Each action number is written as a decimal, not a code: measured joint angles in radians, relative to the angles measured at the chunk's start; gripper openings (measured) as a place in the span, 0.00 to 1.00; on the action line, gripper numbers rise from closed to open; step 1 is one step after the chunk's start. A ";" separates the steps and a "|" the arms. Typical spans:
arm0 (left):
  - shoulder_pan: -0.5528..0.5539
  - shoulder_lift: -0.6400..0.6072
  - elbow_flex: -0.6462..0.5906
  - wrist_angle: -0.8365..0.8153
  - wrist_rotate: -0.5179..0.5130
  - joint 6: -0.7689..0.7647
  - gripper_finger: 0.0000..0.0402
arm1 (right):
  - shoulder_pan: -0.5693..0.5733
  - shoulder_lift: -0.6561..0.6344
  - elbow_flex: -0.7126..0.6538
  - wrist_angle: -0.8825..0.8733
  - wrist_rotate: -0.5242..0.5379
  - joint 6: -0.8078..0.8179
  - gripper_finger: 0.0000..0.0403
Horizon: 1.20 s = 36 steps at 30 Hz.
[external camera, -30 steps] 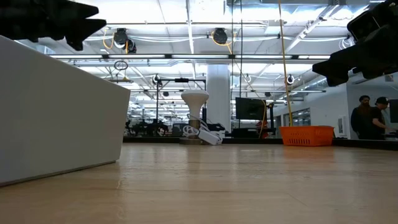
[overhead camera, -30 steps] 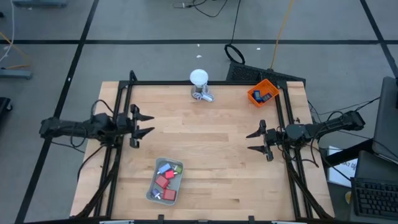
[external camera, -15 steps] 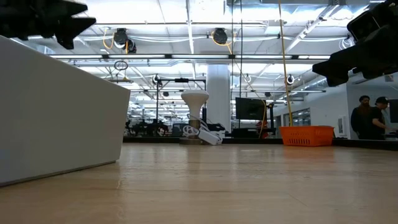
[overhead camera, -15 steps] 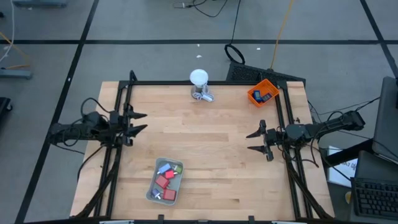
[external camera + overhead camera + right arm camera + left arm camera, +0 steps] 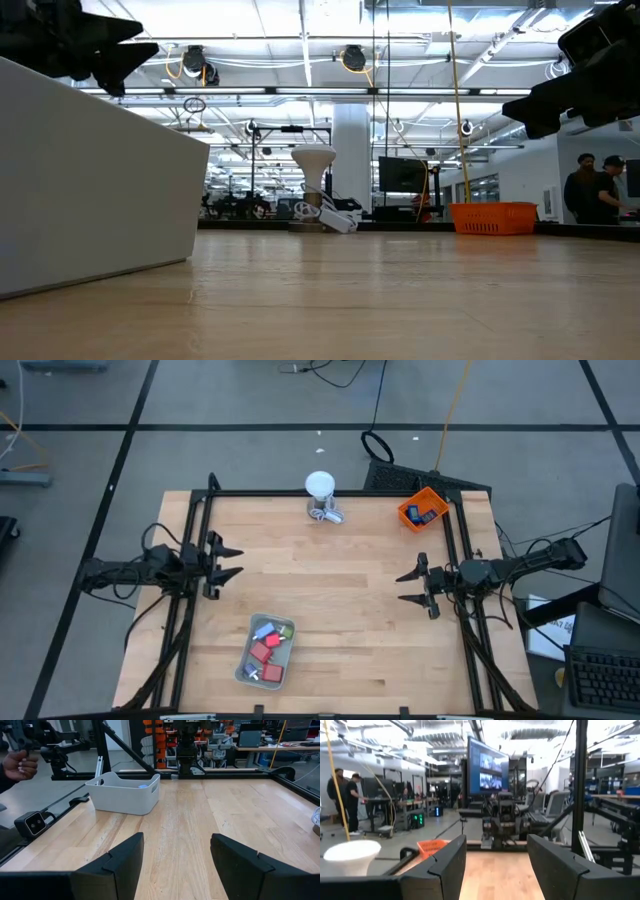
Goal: Pick & Place Office items
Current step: Return to Home Position
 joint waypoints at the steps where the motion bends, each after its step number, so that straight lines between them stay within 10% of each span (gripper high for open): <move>1: 0.000 0.001 -0.005 -0.002 0.000 -0.004 0.53 | 0.000 0.000 0.000 0.000 0.000 0.000 0.55; 36: 0.000 0.001 -0.009 -0.032 0.005 -0.037 0.53 | 0.000 0.000 0.000 0.000 0.000 0.000 0.55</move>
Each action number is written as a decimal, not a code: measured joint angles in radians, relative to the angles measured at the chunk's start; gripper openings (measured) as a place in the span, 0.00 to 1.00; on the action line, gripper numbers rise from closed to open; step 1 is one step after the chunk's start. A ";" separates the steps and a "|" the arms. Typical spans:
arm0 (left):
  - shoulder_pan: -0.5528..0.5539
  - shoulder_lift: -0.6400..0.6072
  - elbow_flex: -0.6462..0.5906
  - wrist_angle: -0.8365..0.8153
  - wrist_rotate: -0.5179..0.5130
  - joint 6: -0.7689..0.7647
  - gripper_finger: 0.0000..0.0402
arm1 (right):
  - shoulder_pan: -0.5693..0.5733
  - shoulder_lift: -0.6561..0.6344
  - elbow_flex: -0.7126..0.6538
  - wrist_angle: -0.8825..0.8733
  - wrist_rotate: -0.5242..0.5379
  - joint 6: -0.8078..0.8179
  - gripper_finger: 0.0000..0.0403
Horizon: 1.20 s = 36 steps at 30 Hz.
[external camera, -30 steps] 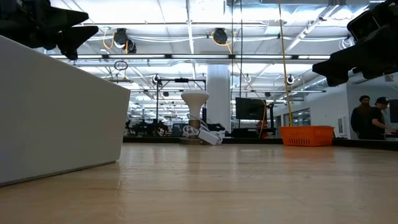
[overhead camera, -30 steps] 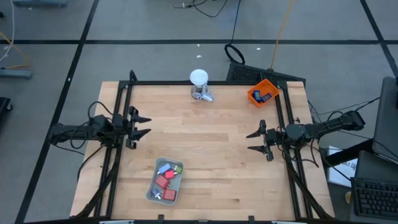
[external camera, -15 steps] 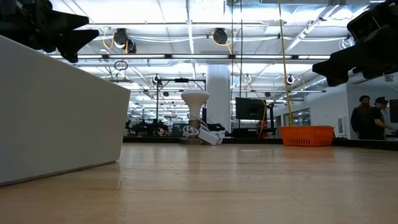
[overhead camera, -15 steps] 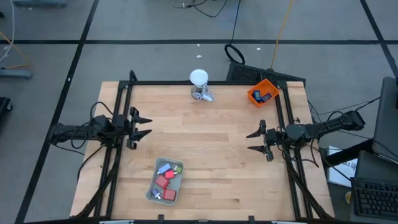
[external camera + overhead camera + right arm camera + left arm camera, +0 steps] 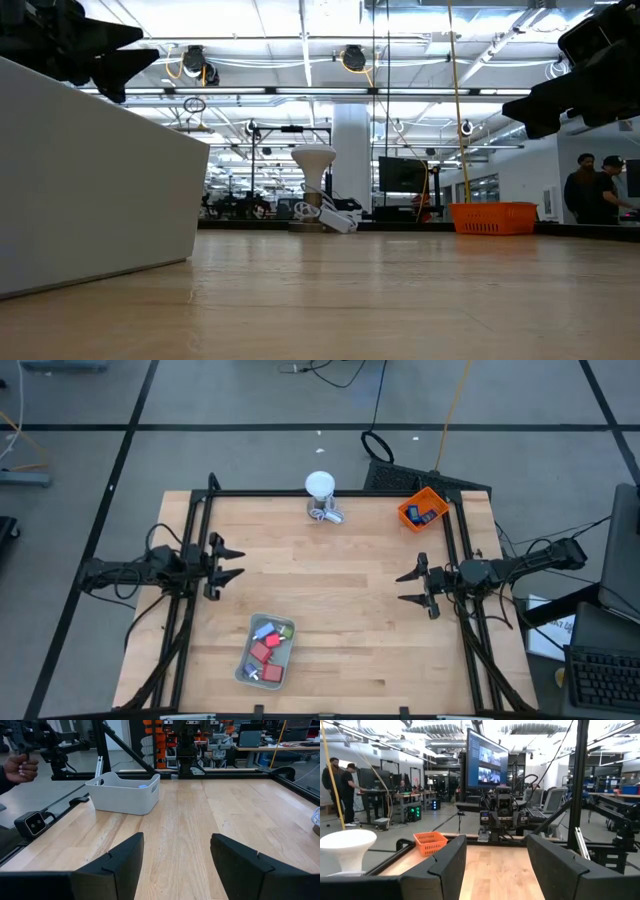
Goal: Pick & Place Office items
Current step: Return to Home Position
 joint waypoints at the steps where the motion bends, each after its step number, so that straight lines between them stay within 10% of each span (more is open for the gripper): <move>1: 0.000 0.000 -0.006 0.008 0.000 -0.001 0.53 | 0.000 0.000 0.000 0.000 0.000 0.000 0.55; 36: 0.000 0.000 -0.016 -0.159 0.016 0.008 0.53 | 0.000 0.000 0.000 0.000 0.000 0.000 0.55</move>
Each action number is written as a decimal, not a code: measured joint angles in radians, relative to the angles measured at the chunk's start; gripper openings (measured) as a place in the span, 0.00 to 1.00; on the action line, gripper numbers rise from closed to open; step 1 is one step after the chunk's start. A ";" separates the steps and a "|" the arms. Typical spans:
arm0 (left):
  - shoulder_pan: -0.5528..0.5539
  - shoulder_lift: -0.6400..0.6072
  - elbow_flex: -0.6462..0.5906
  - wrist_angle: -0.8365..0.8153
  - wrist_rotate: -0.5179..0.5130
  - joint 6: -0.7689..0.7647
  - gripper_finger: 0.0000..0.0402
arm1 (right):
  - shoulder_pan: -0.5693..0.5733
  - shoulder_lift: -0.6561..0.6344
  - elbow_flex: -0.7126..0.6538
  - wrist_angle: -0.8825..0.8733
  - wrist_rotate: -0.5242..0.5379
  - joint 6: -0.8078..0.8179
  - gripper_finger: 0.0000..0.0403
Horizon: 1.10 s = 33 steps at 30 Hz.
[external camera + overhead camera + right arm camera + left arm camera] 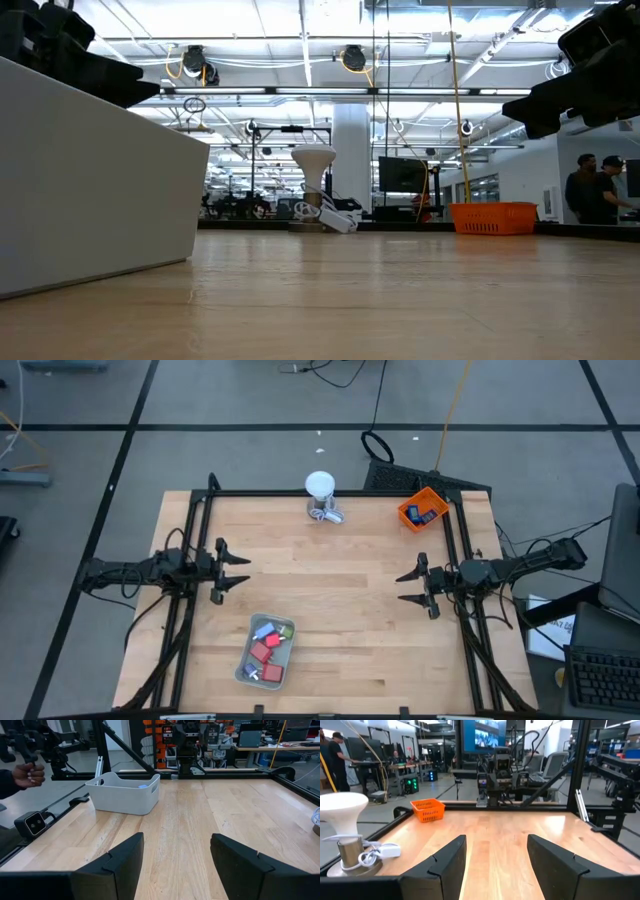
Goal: Pick & Place Office items
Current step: Return to Home Position
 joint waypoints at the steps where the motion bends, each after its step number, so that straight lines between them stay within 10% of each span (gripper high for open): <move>1: 0.000 0.000 0.000 -0.007 0.000 0.000 0.53 | 0.000 0.000 0.000 0.000 0.000 0.000 0.55; 33: 0.000 0.000 0.001 -0.016 0.001 -0.013 0.53 | 0.000 0.000 0.000 0.000 0.000 0.000 0.55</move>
